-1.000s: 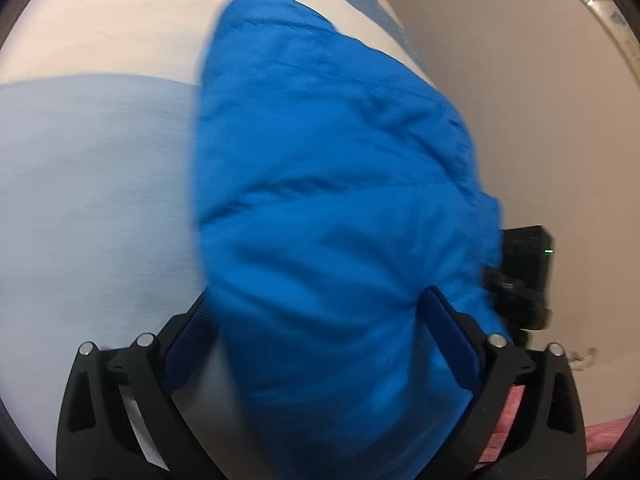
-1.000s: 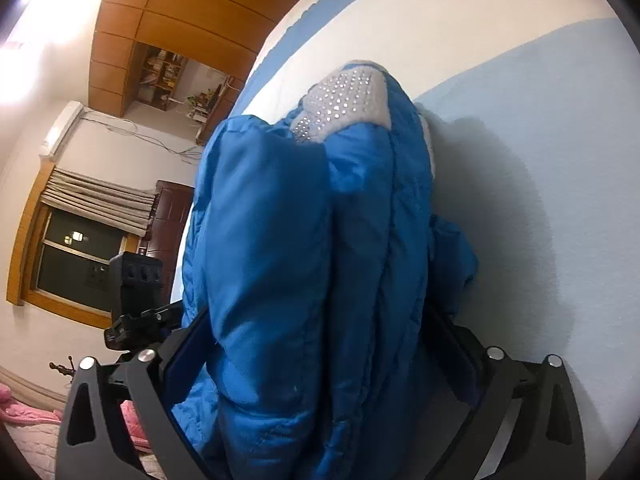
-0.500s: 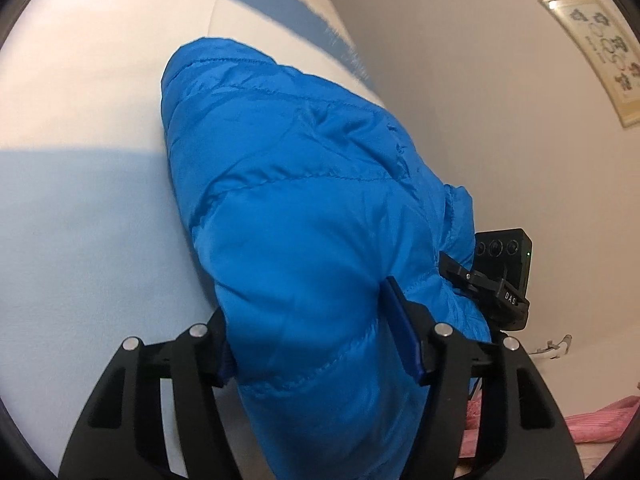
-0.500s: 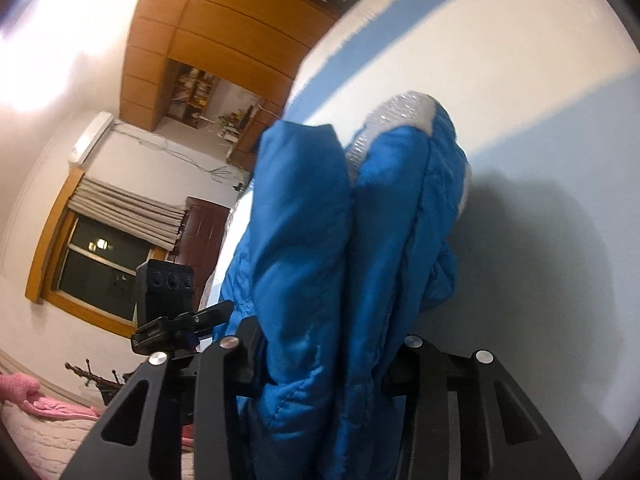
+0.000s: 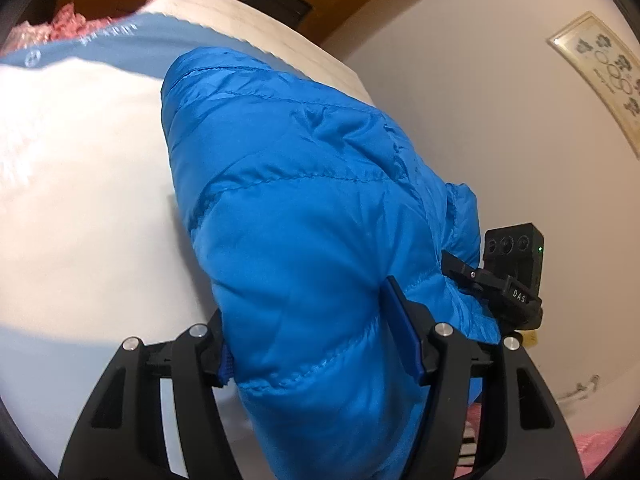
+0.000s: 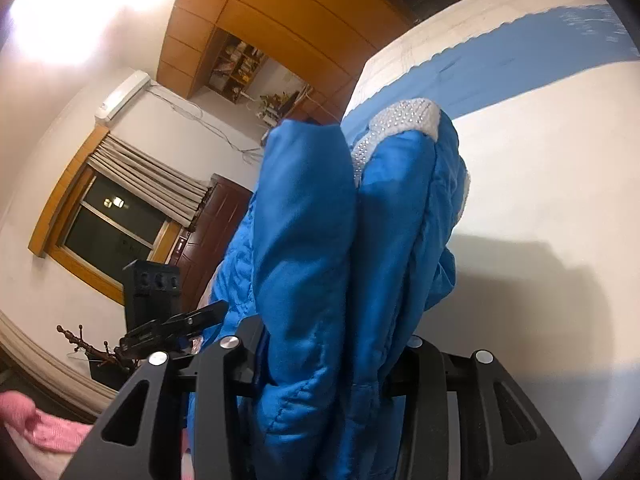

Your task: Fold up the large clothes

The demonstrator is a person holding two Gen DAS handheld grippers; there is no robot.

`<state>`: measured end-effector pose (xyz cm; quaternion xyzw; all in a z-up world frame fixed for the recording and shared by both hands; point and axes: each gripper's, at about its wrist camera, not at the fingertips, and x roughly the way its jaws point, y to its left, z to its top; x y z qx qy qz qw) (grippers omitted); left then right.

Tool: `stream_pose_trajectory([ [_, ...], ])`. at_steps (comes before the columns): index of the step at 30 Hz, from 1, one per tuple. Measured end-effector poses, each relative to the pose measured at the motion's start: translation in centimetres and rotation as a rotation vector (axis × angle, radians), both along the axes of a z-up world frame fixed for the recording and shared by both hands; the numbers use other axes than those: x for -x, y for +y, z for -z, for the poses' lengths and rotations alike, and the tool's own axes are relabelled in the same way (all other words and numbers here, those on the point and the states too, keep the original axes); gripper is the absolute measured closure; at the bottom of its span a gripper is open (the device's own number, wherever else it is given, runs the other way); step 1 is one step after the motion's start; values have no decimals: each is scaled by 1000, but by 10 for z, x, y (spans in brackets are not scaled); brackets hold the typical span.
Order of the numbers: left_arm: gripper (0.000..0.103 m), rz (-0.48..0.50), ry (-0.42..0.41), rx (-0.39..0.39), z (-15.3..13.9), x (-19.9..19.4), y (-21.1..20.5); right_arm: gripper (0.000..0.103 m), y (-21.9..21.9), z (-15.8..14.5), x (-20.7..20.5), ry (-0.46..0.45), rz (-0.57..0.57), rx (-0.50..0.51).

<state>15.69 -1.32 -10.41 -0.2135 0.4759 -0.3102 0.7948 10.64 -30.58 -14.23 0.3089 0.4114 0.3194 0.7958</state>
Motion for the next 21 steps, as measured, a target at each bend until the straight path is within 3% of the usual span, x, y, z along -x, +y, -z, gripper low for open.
stream_pose_trajectory([
  [7, 41, -58, 59, -45, 42, -50, 15, 63, 31, 35, -72, 63, -28, 14],
  [10, 37, -67, 107, -62, 68, -53, 32, 59, 47, 58, -94, 138, -22, 41],
  [12, 34, -69, 117, -43, 80, -49, 35, 57, 43, 73, -97, 161, -10, -11],
  [17, 31, -81, 115, -51, 82, -75, 32, 50, 37, 79, -92, 178, 0, -13],
  [21, 30, -109, 139, -98, 66, -93, 39, 37, 42, 57, -96, 184, 16, 81],
])
